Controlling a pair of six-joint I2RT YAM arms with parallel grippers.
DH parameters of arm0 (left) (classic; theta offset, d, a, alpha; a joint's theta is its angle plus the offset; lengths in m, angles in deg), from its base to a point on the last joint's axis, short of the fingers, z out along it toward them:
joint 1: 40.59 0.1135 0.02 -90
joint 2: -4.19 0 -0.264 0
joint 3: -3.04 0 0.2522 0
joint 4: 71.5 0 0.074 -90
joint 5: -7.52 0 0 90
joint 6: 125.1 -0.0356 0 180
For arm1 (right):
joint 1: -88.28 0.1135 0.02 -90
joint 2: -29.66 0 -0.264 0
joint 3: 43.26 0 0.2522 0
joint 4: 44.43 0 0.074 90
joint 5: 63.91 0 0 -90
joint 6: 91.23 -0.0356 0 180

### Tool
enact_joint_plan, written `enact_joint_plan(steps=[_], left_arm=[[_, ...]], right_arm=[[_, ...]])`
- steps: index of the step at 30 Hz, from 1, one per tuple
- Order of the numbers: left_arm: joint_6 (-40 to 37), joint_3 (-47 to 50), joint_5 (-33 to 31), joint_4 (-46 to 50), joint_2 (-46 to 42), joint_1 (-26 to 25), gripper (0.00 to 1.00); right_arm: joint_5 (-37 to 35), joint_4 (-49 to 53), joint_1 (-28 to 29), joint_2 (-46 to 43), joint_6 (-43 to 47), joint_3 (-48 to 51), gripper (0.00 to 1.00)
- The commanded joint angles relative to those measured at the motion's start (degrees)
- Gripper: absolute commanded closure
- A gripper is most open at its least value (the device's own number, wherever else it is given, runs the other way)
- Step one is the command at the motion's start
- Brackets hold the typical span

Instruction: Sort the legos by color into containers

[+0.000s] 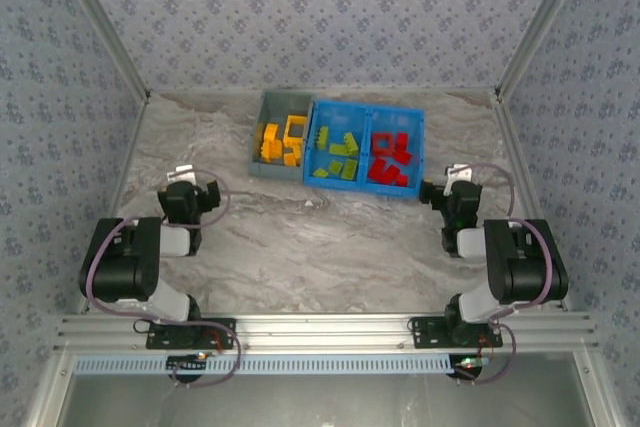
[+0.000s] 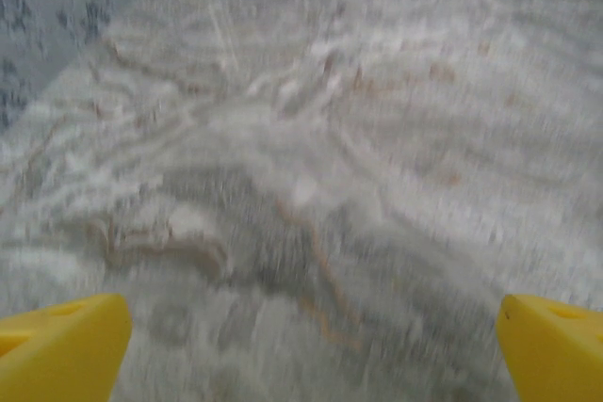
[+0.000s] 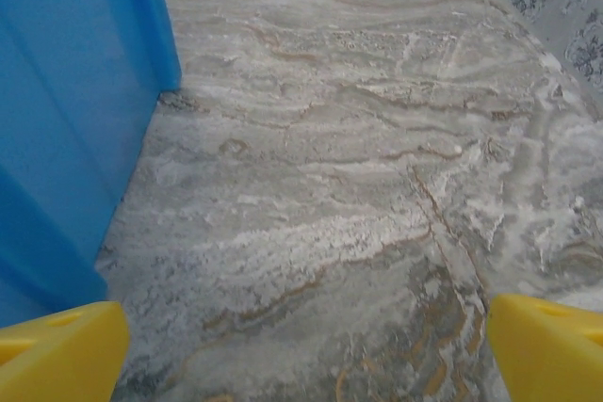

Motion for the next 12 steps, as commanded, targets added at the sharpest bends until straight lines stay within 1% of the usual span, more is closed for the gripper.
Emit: enact_joint_plan(steps=[1,12], left_arm=[[0.14,-2.04,0.95,-2.27,0.03,0.16,0.00],[0.08,-2.21,0.94,-1.67,-0.04,0.16,0.00]], right_arm=[[0.60,0.62,-0.76,0.60,0.22,-2.65,0.00],[0.47,0.83,-0.69,0.70,0.23,-2.79,0.00]])
